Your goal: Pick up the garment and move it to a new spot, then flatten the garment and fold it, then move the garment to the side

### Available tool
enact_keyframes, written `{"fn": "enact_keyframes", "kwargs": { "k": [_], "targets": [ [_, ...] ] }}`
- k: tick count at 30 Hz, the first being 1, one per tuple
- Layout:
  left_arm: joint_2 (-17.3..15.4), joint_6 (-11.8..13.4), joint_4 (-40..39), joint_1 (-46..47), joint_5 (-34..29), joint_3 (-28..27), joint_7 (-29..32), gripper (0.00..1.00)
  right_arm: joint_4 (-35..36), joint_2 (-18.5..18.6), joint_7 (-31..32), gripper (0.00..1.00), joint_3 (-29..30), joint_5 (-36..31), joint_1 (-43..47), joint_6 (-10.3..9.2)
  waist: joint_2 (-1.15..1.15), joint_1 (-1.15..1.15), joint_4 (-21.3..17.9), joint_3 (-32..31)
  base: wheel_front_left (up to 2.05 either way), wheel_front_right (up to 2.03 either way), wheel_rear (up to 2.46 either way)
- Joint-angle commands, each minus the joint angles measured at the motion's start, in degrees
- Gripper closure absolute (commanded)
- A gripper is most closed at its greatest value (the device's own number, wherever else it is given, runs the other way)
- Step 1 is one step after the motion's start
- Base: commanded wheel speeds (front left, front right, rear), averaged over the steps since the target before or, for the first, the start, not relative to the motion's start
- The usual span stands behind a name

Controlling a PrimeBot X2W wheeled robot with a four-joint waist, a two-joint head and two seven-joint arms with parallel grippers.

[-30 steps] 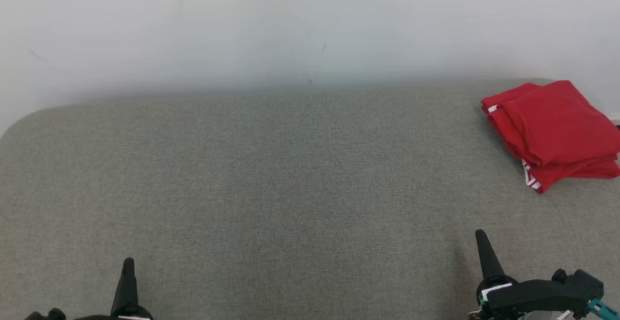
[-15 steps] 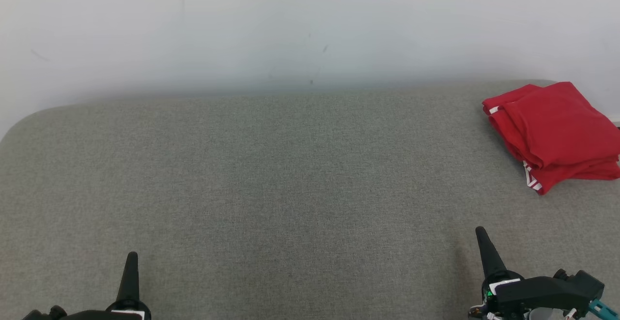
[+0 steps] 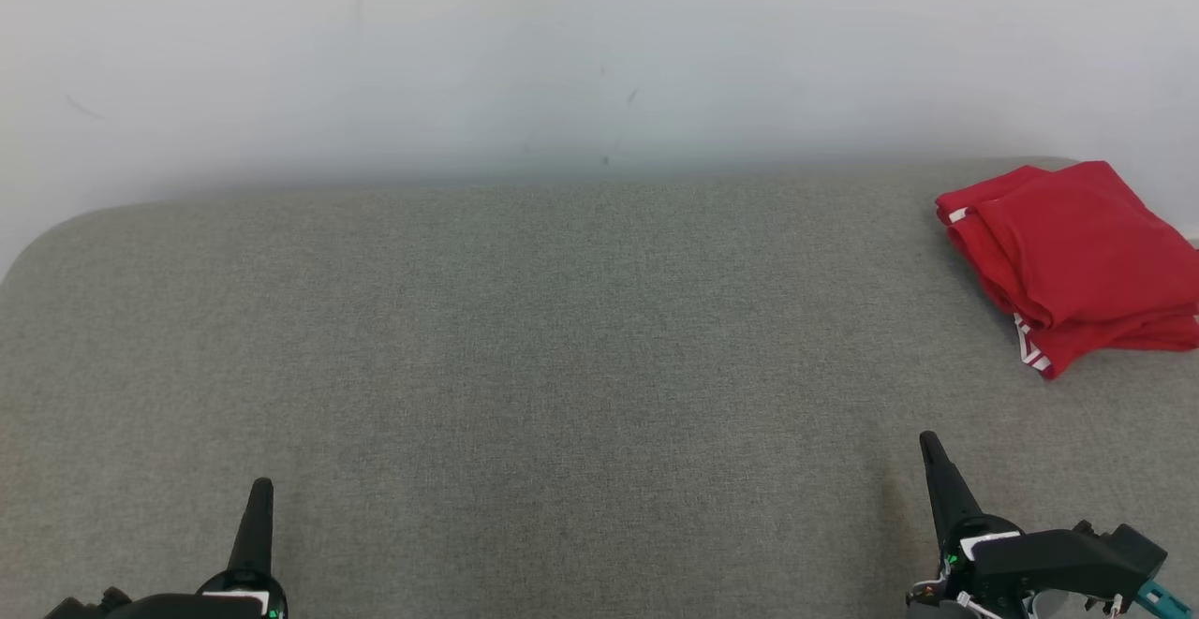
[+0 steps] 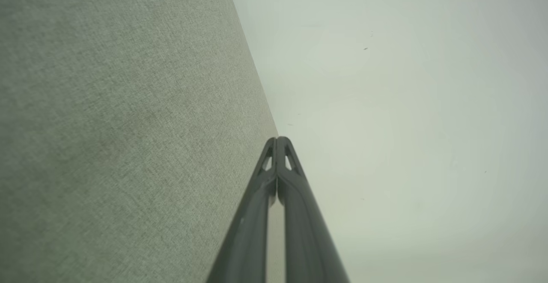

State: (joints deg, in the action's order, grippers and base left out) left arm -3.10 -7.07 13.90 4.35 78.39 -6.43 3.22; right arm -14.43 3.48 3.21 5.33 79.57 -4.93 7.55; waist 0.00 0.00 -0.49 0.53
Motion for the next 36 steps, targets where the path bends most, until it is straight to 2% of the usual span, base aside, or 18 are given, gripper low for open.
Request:
{"fn": "enact_keyframes", "kwargs": {
  "k": [1, 28, 36],
  "targets": [
    [0.05, -0.25, -0.11, 0.98, 1.75, -0.15, 0.42, 1.00, 0.45, -0.27, 0.45, 1.00, 0.23, 1.53, -0.69, -0.09, 0.00, 0.00, 0.03, -0.02, 0.00, 0.00, 0.00],
    [0.26, -0.55, 0.20, 2.11, 13.25, -0.18, 3.30, 1.00, 0.51, -0.69, 3.34, 1.00, 1.26, 12.03, -1.40, -0.12, 0.00, 0.00, 0.44, -0.31, 0.00, 0.00, 0.00],
    [0.28, -0.50, 0.23, 2.20, 14.15, -0.20, 3.46, 1.00, 0.48, -0.74, 3.55, 1.00, 1.32, 12.81, -1.44, -0.12, 0.00, 0.00, 0.49, -0.35, 0.00, 0.00, 0.00]
  ]
}}
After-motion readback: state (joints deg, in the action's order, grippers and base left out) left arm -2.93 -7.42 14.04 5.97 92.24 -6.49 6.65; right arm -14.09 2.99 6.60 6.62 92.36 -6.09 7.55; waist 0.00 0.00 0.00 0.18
